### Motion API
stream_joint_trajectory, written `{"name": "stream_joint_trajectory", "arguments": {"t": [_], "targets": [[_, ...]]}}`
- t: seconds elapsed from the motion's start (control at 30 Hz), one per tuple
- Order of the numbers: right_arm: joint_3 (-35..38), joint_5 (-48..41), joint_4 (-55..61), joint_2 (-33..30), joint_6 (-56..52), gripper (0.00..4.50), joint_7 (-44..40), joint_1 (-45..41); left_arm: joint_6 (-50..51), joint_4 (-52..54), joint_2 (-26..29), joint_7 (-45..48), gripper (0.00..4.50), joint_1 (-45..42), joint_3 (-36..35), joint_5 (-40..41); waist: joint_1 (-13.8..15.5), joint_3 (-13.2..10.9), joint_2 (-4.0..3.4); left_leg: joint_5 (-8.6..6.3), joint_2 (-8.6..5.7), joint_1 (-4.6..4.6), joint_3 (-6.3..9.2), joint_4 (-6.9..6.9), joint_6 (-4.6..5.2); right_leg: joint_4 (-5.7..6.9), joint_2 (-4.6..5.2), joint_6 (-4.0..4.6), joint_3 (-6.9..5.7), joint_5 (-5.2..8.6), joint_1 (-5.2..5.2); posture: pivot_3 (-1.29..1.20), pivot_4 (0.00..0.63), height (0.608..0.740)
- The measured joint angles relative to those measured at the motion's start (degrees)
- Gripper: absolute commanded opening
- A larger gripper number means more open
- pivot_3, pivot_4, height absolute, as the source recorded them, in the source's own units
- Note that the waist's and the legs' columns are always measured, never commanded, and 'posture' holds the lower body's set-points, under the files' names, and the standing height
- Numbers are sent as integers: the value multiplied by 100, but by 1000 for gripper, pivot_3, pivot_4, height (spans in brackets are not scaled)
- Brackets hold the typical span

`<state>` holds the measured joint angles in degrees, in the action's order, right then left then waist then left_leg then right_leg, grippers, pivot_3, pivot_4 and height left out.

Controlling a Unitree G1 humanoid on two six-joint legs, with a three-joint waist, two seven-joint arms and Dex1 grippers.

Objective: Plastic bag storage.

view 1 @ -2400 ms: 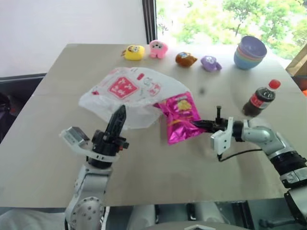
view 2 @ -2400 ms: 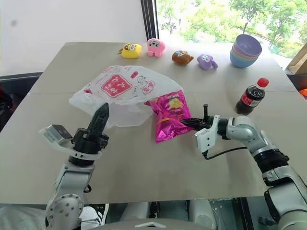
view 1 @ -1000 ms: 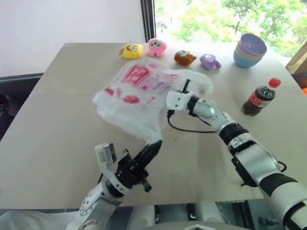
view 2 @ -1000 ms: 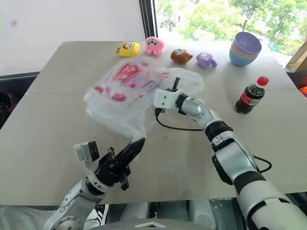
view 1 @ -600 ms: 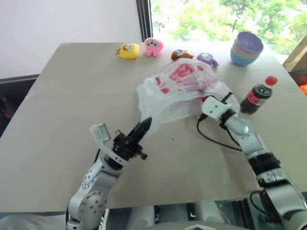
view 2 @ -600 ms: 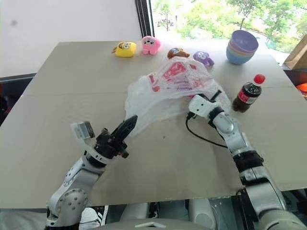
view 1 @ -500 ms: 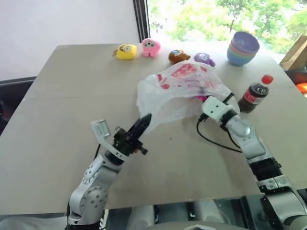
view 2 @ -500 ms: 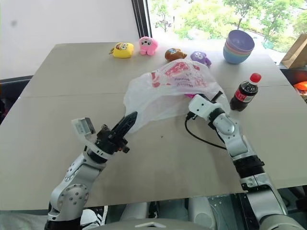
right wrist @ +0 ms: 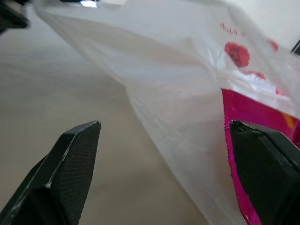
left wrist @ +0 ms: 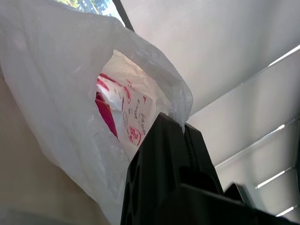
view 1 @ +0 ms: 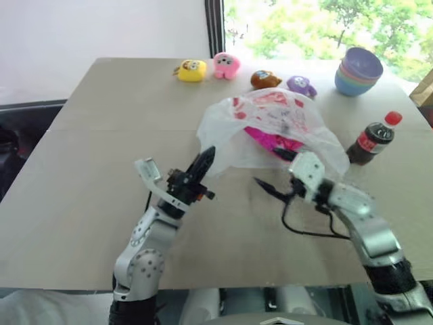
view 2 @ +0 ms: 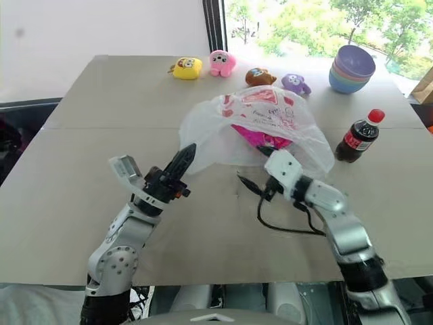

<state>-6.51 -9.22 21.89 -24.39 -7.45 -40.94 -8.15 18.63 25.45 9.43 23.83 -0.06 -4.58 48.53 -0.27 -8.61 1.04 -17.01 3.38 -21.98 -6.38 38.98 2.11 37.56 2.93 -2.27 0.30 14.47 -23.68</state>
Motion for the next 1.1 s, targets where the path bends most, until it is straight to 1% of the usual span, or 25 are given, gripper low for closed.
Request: {"name": "stream_joint_trajectory", "arguments": {"t": [0.07, 0.1, 0.17, 0.23, 0.3, 0.37, 0.5, 0.67, 0.87, 1.07, 1.1], "targets": [[242, 12, 78, 61, 369, 4459, 160, 236, 3, -49, -35, -14, 0, -35, 15, -4, -36, 0, 0, 0, -3, 3, -1, 3, 3, 8, 0, 0, 5, 0, 0, 0, 150, 740], [494, 138, 75, 218, 755, 4459, 474, 397, 4, -67, -79, -19, 0, -65, 25, -5, -40, 0, 1, 0, -3, 3, 1, 9, 3, 12, -2, -1, 5, 1, 0, 0, 150, 740], [867, 332, 46, 386, 1175, 4459, 939, 480, 4, -99, -94, -25, 0, -82, 30, -7, -48, -1, 0, 1, -3, 7, -2, 12, 2, 17, -4, -1, 11, 1, 0, 0, 150, 740], [1540, 712, -45, 561, 1604, 4459, 1797, 394, 5, -130, -109, -25, 0, -83, 30, -7, -46, -1, 1, 3, -3, 6, -4, 18, 0, 21, -4, -1, 14, 1, 0, 0, 150, 740], [1961, 939, -173, 641, 1654, 4459, 2402, 143, 7, -131, -109, -25, 0, -83, 35, -9, -54, 0, 1, 3, -3, 10, -10, 19, -1, 23, -5, -1, 21, 0, -1, 0, 150, 740], [2146, 1048, -296, 686, 1615, 4459, 2753, -18, 10, -130, -109, -25, 0, -80, 56, -16, -51, 0, 0, 3, -3, 10, -9, 19, -1, 26, -5, -1, 20, 1, -1, 0, 150, 740], [2408, 1074, -807, 807, 980, 4459, 3384, -275, 14, -129, -109, -29, 0, -64, 63, -46, -48, 0, 0, 4, -2, 9, -6, 18, -2, 27, -5, -1, 18, 1, -1, 0, 150, 740], [2598, 674, -1356, 1019, 53, 4459, 3723, -647, 25, -119, -118, -39, 0, 32, 76, -66, -60, -2, -3, 3, -2, 10, -13, 17, -1, 27, -5, -1, 26, 1, -3, 0, 150, 740], [2772, 61, -1871, 1043, -849, 4459, 3868, -1154, 24, -104, -171, -48, 0, 138, 108, -132, -54, -2, -4, 2, -2, 7, -11, 16, 1, 25, -4, -1, 24, 1, -4, 0, 150, 740], [2915, -380, -2298, 1021, -1358, 4459, 3953, -1540, -14, -98, -231, -48, 0, 156, 128, -227, -57, -2, -5, 1, -2, 4, -9, 15, 2, 23, -5, -1, 22, 1, -4, 0, 150, 740], [2929, -399, -2321, 1010, -1361, 4219, 3965, -1552, -24, -98, -237, -46, 0, 156, 128, -231, -54, -2, -5, 1, -2, 3, -7, 13, 2, 22, -5, -1, 20, 1, -5, 0, 150, 740]]}}
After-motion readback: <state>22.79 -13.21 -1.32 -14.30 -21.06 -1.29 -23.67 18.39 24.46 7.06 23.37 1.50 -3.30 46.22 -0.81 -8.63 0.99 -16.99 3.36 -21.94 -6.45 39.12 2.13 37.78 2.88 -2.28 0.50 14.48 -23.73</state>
